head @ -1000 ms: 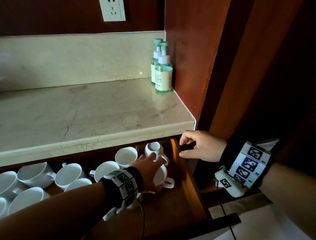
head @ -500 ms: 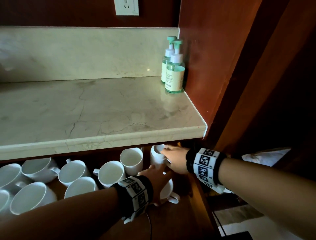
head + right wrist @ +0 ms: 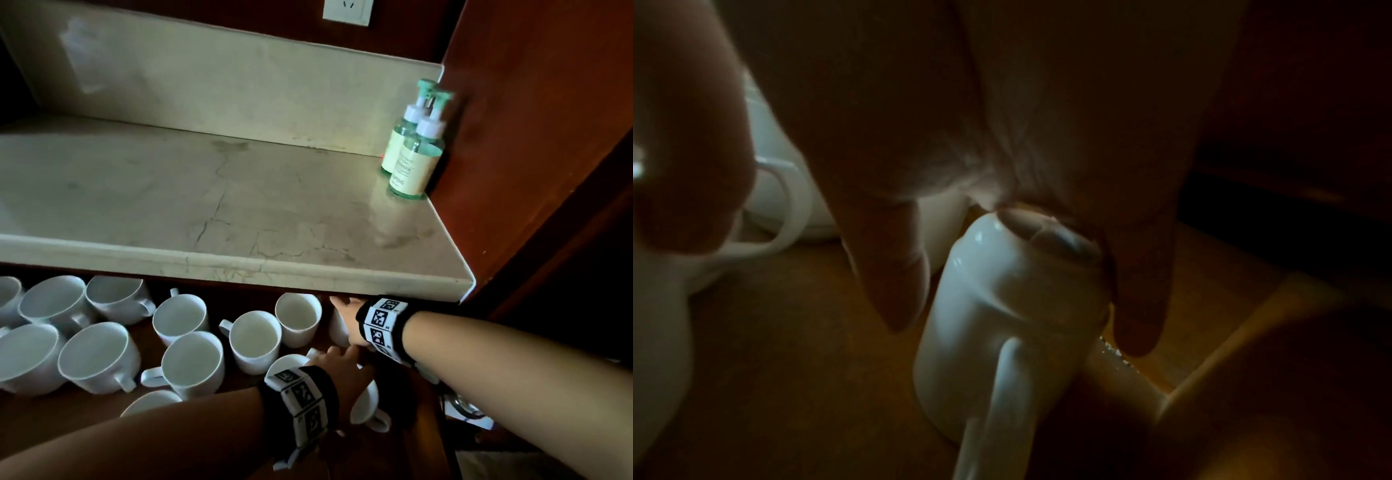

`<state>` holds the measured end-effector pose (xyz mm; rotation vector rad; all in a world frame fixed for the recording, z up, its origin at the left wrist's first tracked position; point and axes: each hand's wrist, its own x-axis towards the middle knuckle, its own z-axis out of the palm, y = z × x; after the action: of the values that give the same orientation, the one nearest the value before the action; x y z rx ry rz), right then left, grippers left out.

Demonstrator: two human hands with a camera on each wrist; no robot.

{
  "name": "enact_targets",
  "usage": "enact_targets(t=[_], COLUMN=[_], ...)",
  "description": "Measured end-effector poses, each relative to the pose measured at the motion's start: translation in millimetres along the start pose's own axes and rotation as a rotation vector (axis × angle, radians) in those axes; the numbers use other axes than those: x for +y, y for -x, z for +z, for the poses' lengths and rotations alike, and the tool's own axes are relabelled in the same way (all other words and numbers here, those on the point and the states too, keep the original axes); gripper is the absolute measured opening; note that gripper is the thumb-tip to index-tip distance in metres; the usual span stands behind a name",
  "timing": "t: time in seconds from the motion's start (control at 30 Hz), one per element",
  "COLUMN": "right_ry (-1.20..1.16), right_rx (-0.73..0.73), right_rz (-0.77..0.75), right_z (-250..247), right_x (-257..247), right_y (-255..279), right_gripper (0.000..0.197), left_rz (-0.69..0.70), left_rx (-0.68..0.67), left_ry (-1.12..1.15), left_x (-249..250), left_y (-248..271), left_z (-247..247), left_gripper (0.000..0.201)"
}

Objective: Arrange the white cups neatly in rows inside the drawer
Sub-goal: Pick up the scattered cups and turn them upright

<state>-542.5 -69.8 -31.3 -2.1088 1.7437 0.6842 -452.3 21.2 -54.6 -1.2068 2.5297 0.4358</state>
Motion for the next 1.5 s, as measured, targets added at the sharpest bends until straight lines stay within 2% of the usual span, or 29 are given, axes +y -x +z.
enact_targets(t=[0.03,0.23,0.33,0.4,0.5,0.57,0.67,0.77,0.93,1.07,1.2,1.33,1.4,1.5], right_ry=[0.010,0.195,0.381,0.357,0.138,0.143,0.202,0.201,0.161,0.120,-0.097,-0.584,-0.848,-1.187], right_rx=[0.023,-0.068,-0.034,-0.041,-0.084,-0.068,0.084,0.204,0.284,0.423,0.550,0.613,0.577,0.481], right_rz=[-0.009,-0.035,-0.129,-0.143,-0.065,-0.054,-0.114,-0.122,-0.192,-0.251,-0.288,-0.250,-0.285,-0.373], right_z=[1.5,6.9,5.1,6.3,6.7,5.1,5.6,10.4,15.9,18.3,18.4,13.2,12.7,14.9], right_x=[-1.1,-6.6,-6.2,-5.1,-3.2,0.9,7.0,22.3,39.0,52.8,61.7,68.0,70.8,70.8], right_y=[-1.4,-9.1,0.0,6.0,18.4,27.6,40.2,52.0,82.0,102.9,115.2,123.5,123.5,119.4], right_gripper=[0.058,0.061,0.060,0.064,0.079,0.080,0.074,0.077,0.066,0.067,0.071,0.067,0.069,0.071], left_rz=[0.005,0.030,0.015,-0.003,-0.066,-0.127,-0.232,-0.281,-0.316,-0.286,-0.153,0.051,0.143,0.216], left_rx=[0.009,0.063,0.059,0.088,0.161,0.194,0.232,0.230,0.250,0.276,0.308,0.317,0.302,0.353], left_ry=[0.008,0.092,0.160,0.210,0.288,0.393,0.501,0.581,0.737,0.840,0.972,1.110,1.240,1.377], left_x=[-1.7,-14.6,-23.7,-34.3,-54.4,-65.0,-73.7,-75.5,-72.5,-65.0,-56.8,-50.4,-49.8,-46.4], left_y=[0.8,8.6,19.1,25.8,32.2,34.4,35.0,32.9,23.4,15.4,19.1,25.9,27.7,30.0], left_z=[0.7,0.3,-5.6,-8.0,-10.9,-15.1,-21.4,-26.6,-29.0,-33.0,-46.6,-50.2,-52.1,-60.7], left_gripper=[0.091,0.098,0.095,0.087,0.072,0.069,0.072,0.072,0.070,0.084,0.060,0.071,0.074,0.076])
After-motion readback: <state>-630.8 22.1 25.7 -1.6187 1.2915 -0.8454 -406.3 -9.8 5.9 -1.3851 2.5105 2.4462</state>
